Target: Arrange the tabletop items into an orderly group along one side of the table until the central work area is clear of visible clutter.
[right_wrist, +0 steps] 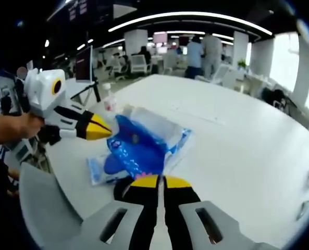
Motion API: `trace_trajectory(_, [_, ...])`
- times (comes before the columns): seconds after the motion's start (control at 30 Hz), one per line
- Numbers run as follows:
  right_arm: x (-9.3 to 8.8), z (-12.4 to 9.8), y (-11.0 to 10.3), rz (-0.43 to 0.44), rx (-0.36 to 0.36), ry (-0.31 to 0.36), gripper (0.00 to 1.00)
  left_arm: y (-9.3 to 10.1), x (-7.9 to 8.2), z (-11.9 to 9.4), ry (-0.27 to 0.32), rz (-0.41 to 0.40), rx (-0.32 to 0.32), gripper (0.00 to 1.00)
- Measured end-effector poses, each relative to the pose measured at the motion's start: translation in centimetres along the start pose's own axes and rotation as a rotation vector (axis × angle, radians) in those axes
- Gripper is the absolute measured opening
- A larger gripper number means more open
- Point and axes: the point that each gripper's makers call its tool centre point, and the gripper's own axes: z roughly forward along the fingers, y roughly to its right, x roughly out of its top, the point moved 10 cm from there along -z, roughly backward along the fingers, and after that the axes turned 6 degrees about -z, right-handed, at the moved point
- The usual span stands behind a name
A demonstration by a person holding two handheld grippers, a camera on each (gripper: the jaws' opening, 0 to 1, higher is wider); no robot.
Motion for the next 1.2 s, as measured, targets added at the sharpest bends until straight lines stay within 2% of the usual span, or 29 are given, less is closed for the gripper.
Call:
trace_trajectory(0.4, [0.0,0.1,3.3,-0.029,0.051,0.009,0.0,1.3,0.9,1.9,0.0,-0.04,0.056,0.0])
trace_trajectory(0.8, [-0.7,0.2,6.7,-0.023,0.079,0.021,0.0,2.5,2.3,4.3,0.003,-0.073,0.084,0.0])
trace_trajectory(1.2, [-1.8,0.1,9.3,-0.014,0.096,0.016,0.0,3.7,3.2,6.4,-0.013,-0.064,0.086,0.0])
